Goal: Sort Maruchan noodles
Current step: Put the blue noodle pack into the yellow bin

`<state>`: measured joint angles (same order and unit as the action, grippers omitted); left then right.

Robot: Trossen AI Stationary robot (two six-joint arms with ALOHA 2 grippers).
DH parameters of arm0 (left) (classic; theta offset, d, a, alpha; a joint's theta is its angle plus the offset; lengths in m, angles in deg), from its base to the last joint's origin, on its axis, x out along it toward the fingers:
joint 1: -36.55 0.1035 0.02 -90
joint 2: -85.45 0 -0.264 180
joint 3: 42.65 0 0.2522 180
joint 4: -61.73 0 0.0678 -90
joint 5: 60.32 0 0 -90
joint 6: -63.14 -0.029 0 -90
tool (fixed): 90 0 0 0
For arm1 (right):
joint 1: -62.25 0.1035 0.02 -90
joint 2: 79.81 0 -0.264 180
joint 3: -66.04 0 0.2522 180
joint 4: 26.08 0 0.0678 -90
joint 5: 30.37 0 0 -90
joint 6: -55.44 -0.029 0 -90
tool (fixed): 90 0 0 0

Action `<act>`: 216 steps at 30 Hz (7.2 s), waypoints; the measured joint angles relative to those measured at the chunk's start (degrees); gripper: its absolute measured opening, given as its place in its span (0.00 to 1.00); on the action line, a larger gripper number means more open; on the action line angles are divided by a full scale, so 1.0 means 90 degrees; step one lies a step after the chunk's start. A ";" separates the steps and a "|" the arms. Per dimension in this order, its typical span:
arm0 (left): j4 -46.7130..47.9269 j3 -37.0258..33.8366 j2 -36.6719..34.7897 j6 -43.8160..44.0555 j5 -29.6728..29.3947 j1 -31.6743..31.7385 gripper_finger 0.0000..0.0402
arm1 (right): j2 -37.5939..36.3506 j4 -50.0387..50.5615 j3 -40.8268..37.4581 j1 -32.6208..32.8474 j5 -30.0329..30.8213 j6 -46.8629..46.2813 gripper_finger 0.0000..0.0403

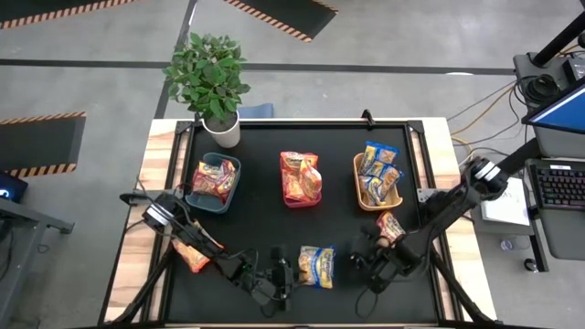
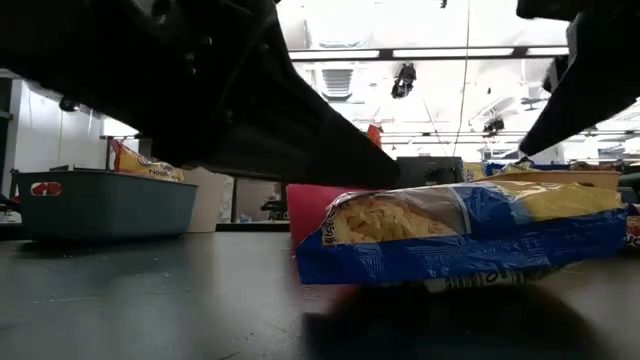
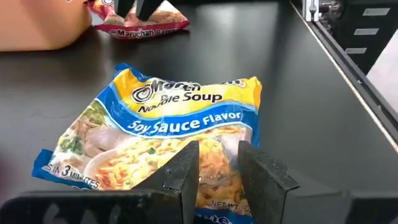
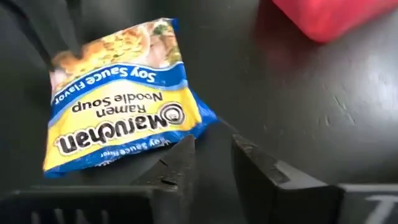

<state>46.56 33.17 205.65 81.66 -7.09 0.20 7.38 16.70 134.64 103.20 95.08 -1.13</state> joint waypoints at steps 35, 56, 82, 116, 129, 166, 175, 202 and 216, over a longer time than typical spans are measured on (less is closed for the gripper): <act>-0.0231 -0.0024 0.0354 0.0304 0.0121 0.0091 0.24 | 0.0163 -0.4911 -0.2053 -0.1013 -0.1507 -0.0055 0.87; -0.0217 -0.0039 0.0355 0.0314 -0.0010 0.0091 0.24 | 0.1377 -0.7270 -0.1727 -0.1154 -0.2412 0.1109 0.76; -0.0232 -0.0041 0.0355 0.0308 -0.0017 0.0086 0.24 | 0.1372 -0.7236 -0.1742 -0.1185 -0.2233 0.1294 0.20; 0.1437 -0.0087 -0.0968 -0.0573 -0.1302 -0.0261 0.58 | 0.1287 -0.7216 -0.1725 -0.1175 -0.2168 0.1217 0.19; 0.1387 -0.0090 -0.0929 -0.0287 -0.1221 -0.0319 0.58 | 0.1287 -0.7211 -0.1730 -0.1178 -0.2112 0.1126 0.19; 0.0022 -0.0066 0.0165 0.0333 0.0097 -0.0074 0.31 | -0.0234 -0.3926 -0.1735 -0.1313 -0.3083 -0.0456 0.92; 0.0048 -0.0080 0.0172 0.0350 0.0019 -0.0076 0.31 | 0.0910 -0.6108 -0.1735 -0.1287 -0.3368 -0.0238 0.92; 0.0027 -0.0096 0.0177 0.0322 -0.0055 -0.0084 0.31 | 0.1899 -0.6952 -0.1093 -0.1392 -0.3395 0.0519 0.54; 0.0197 -0.0118 -0.0240 -0.0581 -0.0861 -0.0432 0.40 | 0.1900 -0.7000 -0.1093 -0.1423 -0.3224 0.0873 0.50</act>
<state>48.34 32.11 203.49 76.43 -14.84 -3.69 24.48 -46.30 124.80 90.39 66.07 6.72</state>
